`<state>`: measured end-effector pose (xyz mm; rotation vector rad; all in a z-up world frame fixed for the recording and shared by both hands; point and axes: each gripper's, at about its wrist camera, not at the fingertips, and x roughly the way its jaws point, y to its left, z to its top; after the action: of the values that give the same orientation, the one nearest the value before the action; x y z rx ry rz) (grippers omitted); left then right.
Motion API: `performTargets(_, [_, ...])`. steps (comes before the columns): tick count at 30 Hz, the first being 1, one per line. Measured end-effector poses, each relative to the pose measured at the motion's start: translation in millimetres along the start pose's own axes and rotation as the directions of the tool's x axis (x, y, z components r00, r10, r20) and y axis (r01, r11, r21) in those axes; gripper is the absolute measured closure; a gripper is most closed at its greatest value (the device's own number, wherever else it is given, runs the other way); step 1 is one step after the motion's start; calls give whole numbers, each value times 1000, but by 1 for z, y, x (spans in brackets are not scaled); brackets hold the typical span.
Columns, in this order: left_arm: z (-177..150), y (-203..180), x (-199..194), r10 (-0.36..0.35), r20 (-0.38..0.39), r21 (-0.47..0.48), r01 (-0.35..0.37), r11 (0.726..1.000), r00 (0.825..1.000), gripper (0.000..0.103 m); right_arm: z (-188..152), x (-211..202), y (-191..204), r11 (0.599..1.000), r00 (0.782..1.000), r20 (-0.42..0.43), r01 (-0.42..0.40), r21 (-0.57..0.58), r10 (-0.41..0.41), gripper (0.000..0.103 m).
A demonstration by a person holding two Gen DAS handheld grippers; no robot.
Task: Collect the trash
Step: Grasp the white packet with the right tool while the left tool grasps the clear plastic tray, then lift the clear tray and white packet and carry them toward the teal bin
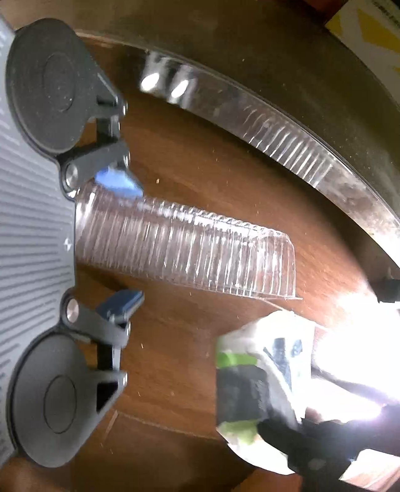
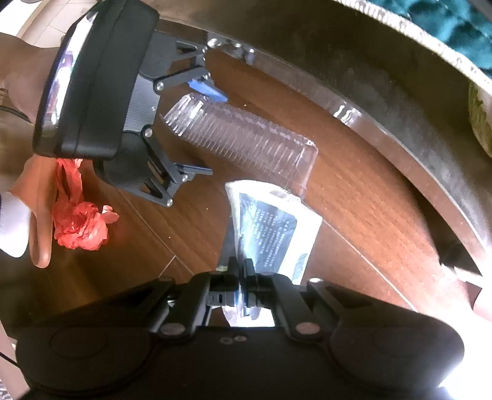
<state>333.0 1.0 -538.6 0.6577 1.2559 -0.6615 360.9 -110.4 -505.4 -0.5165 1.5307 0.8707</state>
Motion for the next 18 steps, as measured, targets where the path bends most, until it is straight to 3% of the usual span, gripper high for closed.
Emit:
performTargets(3, [-2,2,-3,-11,-13,-29,10,1000,1000,60,0,-2,-1,1000,1000,-1,-2,0,2,101])
performTargets(11, [-14,17,-24,-35,-90,-201,16,979,995,61,-1,-14,2,999,1000,-8,11,34,-11,101])
performTargets(18, [-19,26,-95,-43,-102,-306,10,952,994,61,3,-60,25,998,998,30,57,38,-58,101])
